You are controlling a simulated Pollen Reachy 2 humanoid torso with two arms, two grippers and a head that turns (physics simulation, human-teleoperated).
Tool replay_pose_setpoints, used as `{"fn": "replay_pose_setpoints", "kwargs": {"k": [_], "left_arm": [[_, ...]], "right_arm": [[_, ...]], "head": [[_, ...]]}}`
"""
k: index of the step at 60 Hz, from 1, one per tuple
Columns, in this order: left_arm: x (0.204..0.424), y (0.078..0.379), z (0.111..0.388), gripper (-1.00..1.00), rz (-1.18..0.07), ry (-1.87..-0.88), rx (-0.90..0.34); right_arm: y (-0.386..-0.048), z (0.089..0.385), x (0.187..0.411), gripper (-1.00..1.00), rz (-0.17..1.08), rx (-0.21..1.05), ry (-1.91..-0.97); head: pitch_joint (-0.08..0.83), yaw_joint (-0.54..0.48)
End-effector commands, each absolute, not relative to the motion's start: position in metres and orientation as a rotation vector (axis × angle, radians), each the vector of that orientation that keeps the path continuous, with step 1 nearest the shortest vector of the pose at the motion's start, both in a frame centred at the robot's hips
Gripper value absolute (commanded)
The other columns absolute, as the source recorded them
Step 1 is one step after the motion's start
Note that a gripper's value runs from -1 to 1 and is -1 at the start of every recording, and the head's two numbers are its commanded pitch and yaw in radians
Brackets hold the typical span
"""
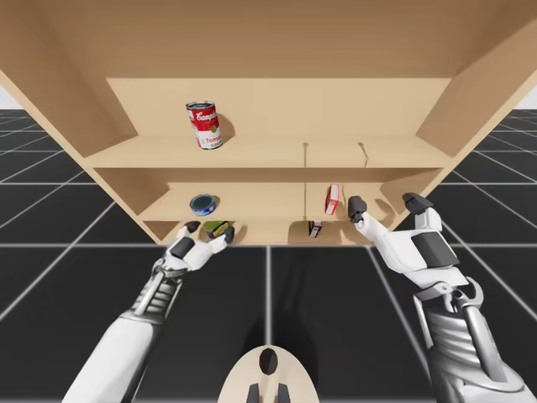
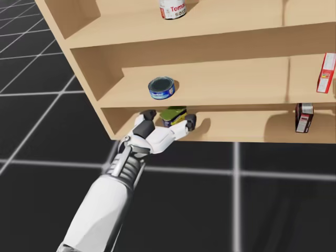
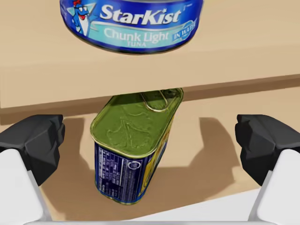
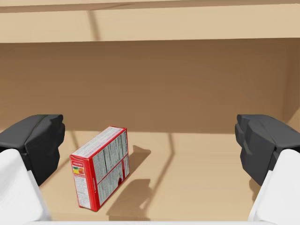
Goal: Look through the shelves, find the meat can, and take it.
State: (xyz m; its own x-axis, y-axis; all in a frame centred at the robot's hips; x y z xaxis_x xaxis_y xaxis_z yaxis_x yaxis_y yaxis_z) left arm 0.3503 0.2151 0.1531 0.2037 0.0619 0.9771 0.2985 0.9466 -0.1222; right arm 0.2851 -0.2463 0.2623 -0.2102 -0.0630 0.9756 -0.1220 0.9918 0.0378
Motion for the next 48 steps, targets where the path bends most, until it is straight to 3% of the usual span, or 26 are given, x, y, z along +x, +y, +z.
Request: {"fn": "replay_pose_setpoints", "kwargs": {"k": [1, 16, 17, 19, 20, 21, 39, 48], "left_arm": [[0.360, 0.199, 0.144, -1.00, -0.144, -1.338, -0.342], [0.370, 0.188, 0.134, -1.00, -0.167, -1.328, -0.346], [0.369, 0.187, 0.133, -0.91, -0.168, -1.334, -0.333], [0.368, 0.187, 0.133, -0.50, -0.167, -1.333, -0.343], [0.367, 0.187, 0.132, 0.89, -0.174, -1.334, -0.341], [0.366, 0.187, 0.132, 1.00, -0.177, -1.333, -0.335], [0.358, 0.190, 0.130, 1.00, -0.177, -1.343, -0.315], [0.349, 0.192, 0.143, 1.00, -0.166, -1.390, -0.313]], "right_arm": [[-0.247, 0.263, 0.285, -1.00, 0.053, 0.138, -1.785], [-0.247, 0.262, 0.286, -1.00, 0.055, 0.138, -1.784], [-0.247, 0.262, 0.286, -1.00, 0.055, 0.137, -1.784], [-0.247, 0.262, 0.286, -1.00, 0.055, 0.137, -1.784], [-0.247, 0.262, 0.286, -1.00, 0.055, 0.137, -1.785], [-0.248, 0.262, 0.286, -1.00, 0.054, 0.137, -1.785], [-0.248, 0.263, 0.286, -1.00, 0.055, 0.135, -1.787], [-0.249, 0.264, 0.285, -1.00, 0.050, 0.135, -1.789]], "head": [[0.630, 0.27], [0.634, 0.28], [0.634, 0.28], [0.634, 0.28], [0.634, 0.28], [0.633, 0.28], [0.630, 0.28], [0.626, 0.27]]}}
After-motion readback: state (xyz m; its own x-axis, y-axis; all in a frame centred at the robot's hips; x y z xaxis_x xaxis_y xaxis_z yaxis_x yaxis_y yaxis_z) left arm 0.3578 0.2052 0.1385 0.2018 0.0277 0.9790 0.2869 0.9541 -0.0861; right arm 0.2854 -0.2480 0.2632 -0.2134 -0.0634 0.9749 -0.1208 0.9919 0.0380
